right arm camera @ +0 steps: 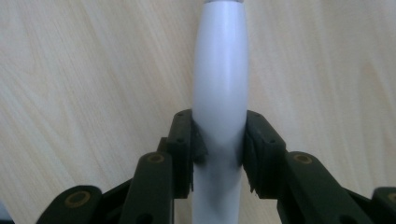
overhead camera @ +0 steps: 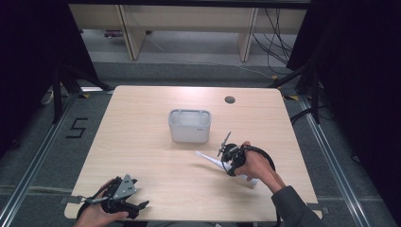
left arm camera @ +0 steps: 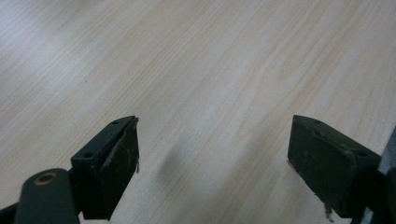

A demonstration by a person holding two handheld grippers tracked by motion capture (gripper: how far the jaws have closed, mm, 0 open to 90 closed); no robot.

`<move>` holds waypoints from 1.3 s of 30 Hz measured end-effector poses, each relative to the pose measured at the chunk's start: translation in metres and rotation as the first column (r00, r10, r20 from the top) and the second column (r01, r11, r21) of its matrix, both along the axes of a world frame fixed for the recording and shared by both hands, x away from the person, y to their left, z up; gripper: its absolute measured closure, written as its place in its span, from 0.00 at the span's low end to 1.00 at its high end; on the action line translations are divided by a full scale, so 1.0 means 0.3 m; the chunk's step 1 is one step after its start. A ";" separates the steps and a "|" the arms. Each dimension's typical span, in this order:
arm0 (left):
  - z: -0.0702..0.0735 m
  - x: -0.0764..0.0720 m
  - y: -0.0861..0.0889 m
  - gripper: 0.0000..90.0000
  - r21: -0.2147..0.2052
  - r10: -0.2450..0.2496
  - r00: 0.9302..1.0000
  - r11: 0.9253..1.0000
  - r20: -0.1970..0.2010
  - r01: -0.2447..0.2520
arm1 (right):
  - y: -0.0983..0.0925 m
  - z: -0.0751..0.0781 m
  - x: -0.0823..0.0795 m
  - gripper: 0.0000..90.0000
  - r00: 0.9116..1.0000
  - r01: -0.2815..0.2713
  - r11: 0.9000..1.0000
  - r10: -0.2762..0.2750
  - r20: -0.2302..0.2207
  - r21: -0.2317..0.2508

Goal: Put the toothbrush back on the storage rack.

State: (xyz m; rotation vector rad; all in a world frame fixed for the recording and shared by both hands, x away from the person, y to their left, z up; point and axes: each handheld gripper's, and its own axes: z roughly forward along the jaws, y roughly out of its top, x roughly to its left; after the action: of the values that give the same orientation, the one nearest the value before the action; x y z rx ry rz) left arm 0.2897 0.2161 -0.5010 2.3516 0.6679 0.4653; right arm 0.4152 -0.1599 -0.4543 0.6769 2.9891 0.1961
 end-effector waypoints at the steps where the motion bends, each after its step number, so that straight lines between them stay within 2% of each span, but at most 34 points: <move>1: 0.000 0.000 0.000 0.18 0.000 0.000 1.000 1.000 0.000 0.000 | 0.000 0.000 0.000 0.74 1.000 0.000 1.000 0.000 0.000 0.000; 3: 0.000 -0.001 0.000 0.18 0.001 -0.001 1.000 1.000 -0.001 0.001 | -0.006 0.031 -0.011 0.74 1.000 0.019 0.999 -0.019 0.004 0.049; 6: 0.000 0.001 0.002 0.18 0.007 -0.003 1.000 1.000 -0.002 0.003 | -0.014 0.050 -0.012 0.74 0.999 0.028 0.997 -0.029 0.016 0.075; 7: 0.003 0.000 0.002 0.18 0.006 -0.002 1.000 1.000 0.002 0.002 | -0.023 0.068 -0.015 0.74 0.998 0.051 0.993 -0.055 0.036 0.103; 8: 0.001 0.000 0.001 0.18 0.002 0.001 1.000 1.000 0.003 -0.001 | -0.028 0.071 -0.010 0.74 0.998 0.023 0.991 -0.030 0.055 0.131; 9: 0.001 0.000 0.001 0.18 0.002 0.001 1.000 1.000 0.003 -0.001 | -0.028 0.071 -0.010 0.74 0.998 0.023 0.991 -0.030 0.055 0.131; 10: 0.001 0.001 0.003 0.18 0.007 -0.004 1.000 1.000 -0.002 0.004 | -0.037 0.081 -0.008 0.74 0.996 0.030 0.986 -0.044 0.082 0.164; 11: 0.001 0.001 0.003 0.18 0.007 -0.004 1.000 1.000 -0.002 0.004 | -0.037 0.081 -0.008 0.74 0.996 0.030 0.986 -0.044 0.082 0.164; 13: 0.001 0.000 0.001 0.18 -0.001 -0.001 1.000 1.000 0.001 0.001 | -0.045 0.092 -0.009 0.74 0.993 0.048 0.979 -0.069 0.100 0.198; 15: 0.002 0.002 0.004 0.18 0.017 -0.007 1.000 1.000 -0.001 0.007 | -0.052 0.100 -0.006 0.74 0.991 0.051 0.972 -0.078 0.110 0.230; 16: -0.001 0.001 0.002 0.18 -0.001 0.009 1.000 1.000 0.000 -0.009 | -0.055 0.104 -0.003 0.74 0.989 0.050 0.971 -0.081 0.124 0.235; 17: -0.001 0.001 0.002 0.18 -0.001 0.009 1.000 1.000 0.000 -0.009 | -0.057 0.108 -0.004 0.74 0.987 0.057 0.966 -0.093 0.135 0.252; 19: 0.003 0.001 0.003 0.18 0.006 -0.005 1.000 1.000 0.001 0.005 | -0.059 0.111 -0.003 0.74 0.987 0.061 0.965 -0.096 0.125 0.256; 20: 0.001 0.000 0.003 0.18 0.005 -0.004 1.000 1.000 -0.004 0.004 | -0.065 0.120 0.001 0.74 0.984 0.039 0.957 -0.086 0.153 0.287; 22: 0.000 0.002 0.002 0.18 0.004 0.000 1.000 1.000 0.000 0.000 | -0.071 0.130 0.003 0.74 0.983 0.052 0.945 -0.106 0.151 0.322; 23: 0.000 0.002 0.002 0.18 0.004 0.000 1.000 1.000 0.000 0.000 | -0.073 0.138 0.000 0.74 0.979 0.072 0.939 -0.130 0.155 0.335; 25: 0.002 0.000 0.001 0.18 0.004 -0.004 1.000 1.000 -0.001 0.004 | -0.079 0.149 0.009 0.74 0.975 0.050 0.926 -0.126 0.182 0.375; 26: 0.002 0.001 0.003 0.18 0.009 -0.005 1.000 1.000 -0.003 0.005 | -0.079 0.152 0.007 0.74 0.970 0.061 0.918 -0.147 0.192 0.392; 27: 0.002 0.001 0.003 0.18 0.009 -0.005 1.000 1.000 -0.003 0.005 | -0.079 0.152 0.007 0.74 0.970 0.061 0.918 -0.147 0.192 0.392; 28: -0.002 0.000 0.001 0.18 -0.007 0.016 1.000 1.000 -0.005 -0.017 | -0.091 0.167 0.019 0.74 0.965 0.045 0.901 -0.151 0.215 0.431; 29: 0.000 0.000 0.001 0.18 -0.006 0.011 1.000 1.000 0.003 -0.011 | -0.092 0.176 0.013 0.74 0.962 0.087 0.892 -0.191 0.196 0.443; 30: 0.003 0.001 0.003 0.18 0.008 -0.003 1.000 1.000 0.005 0.003 | -0.096 0.180 0.019 0.74 0.958 0.073 0.887 -0.189 0.215 0.456; 31: 0.002 0.000 0.002 0.18 0.003 -0.003 1.000 1.000 -0.002 0.003 | -0.096 0.180 0.019 0.74 0.958 0.073 0.887 -0.189 0.215 0.456; 32: 0.003 0.003 0.005 0.18 0.022 -0.007 1.000 1.000 0.003 0.007 | -0.102 0.187 0.023 0.74 0.953 0.080 0.871 -0.209 0.219 0.485; 33: -0.001 0.000 0.001 0.18 -0.006 0.016 1.000 1.000 -0.001 -0.016 | -0.102 0.185 0.033 0.74 0.947 0.045 0.861 -0.197 0.252 0.506; 34: 0.001 0.001 0.001 0.18 -0.006 0.007 1.000 1.000 0.005 -0.007 | -0.102 0.189 0.034 0.74 0.946 0.056 0.853 -0.211 0.246 0.519; 35: 0.001 0.001 0.001 0.18 -0.006 0.007 1.000 1.000 0.005 -0.007 | -0.102 0.189 0.034 0.74 0.946 0.056 0.853 -0.211 0.246 0.519; 36: 0.002 0.000 0.002 0.18 0.003 0.000 1.000 1.000 0.002 0.000 | -0.103 0.196 0.038 0.74 0.943 0.064 0.838 -0.229 0.242 0.543; 37: 0.002 0.000 0.002 0.18 0.003 0.000 1.000 1.000 0.002 0.000 | -0.103 0.196 0.038 0.74 0.943 0.064 0.838 -0.229 0.242 0.543; 38: -0.001 0.000 0.001 0.18 -0.007 0.018 1.000 1.000 0.000 -0.018 | -0.105 0.202 0.047 0.74 0.937 0.066 0.811 -0.250 0.244 0.581; 39: 0.002 0.001 0.003 0.18 -0.001 0.012 1.000 1.000 0.009 -0.012 | -0.107 0.206 0.049 0.74 0.936 0.074 0.805 -0.260 0.237 0.589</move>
State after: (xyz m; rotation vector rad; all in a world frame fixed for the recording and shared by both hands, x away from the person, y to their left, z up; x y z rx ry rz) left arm 0.2900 0.2169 -0.5005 2.3447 0.6785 0.4803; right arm 0.4299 -0.1920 -0.3924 0.8568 2.5297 1.1143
